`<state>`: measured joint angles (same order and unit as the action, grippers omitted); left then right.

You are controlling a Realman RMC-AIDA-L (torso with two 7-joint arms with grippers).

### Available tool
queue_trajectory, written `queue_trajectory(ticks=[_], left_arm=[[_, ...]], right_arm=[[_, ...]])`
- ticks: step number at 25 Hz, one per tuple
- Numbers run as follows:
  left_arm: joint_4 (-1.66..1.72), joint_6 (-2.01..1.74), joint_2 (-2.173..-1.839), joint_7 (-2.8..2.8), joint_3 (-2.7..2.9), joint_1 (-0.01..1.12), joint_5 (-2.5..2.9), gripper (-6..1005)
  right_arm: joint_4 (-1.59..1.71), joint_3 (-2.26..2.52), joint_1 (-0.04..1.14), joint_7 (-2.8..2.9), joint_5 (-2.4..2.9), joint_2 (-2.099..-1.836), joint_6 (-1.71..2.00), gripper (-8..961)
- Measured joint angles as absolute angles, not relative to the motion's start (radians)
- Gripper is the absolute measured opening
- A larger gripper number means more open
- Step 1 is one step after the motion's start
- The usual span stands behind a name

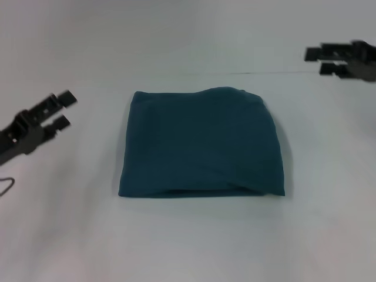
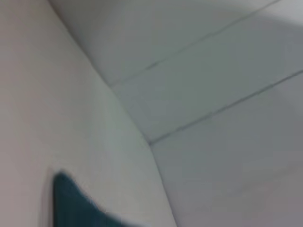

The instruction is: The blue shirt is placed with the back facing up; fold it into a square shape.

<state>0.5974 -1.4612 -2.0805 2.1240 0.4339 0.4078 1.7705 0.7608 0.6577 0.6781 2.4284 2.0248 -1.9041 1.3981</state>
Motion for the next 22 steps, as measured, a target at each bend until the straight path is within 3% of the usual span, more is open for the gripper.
queue_trajectory(ticks=[4,8,13,22], left_arm=[[0.604,-1.503,-2.080,2.238,0.446,0.415,1.866,934],[0.604,-1.531,-2.084,2.349,0.464,0.416,1.903,934],[0.602,-1.525,-2.087,2.423,0.472,0.416,1.912,934],[0.637,-1.597,-2.080,2.213,0.487,0.426,1.928,934]], right_arm=[[0.751,0.644,0.561,2.369,1.952,-1.886,1.528,758],[0.724,0.610,0.462,2.247,1.948,-1.865,1.631,745],[0.692,0.524,0.369,2.129,1.949,-1.864,1.669,746],[0.666,0.498,0.337,2.038,1.981,-1.886,1.654,746]])
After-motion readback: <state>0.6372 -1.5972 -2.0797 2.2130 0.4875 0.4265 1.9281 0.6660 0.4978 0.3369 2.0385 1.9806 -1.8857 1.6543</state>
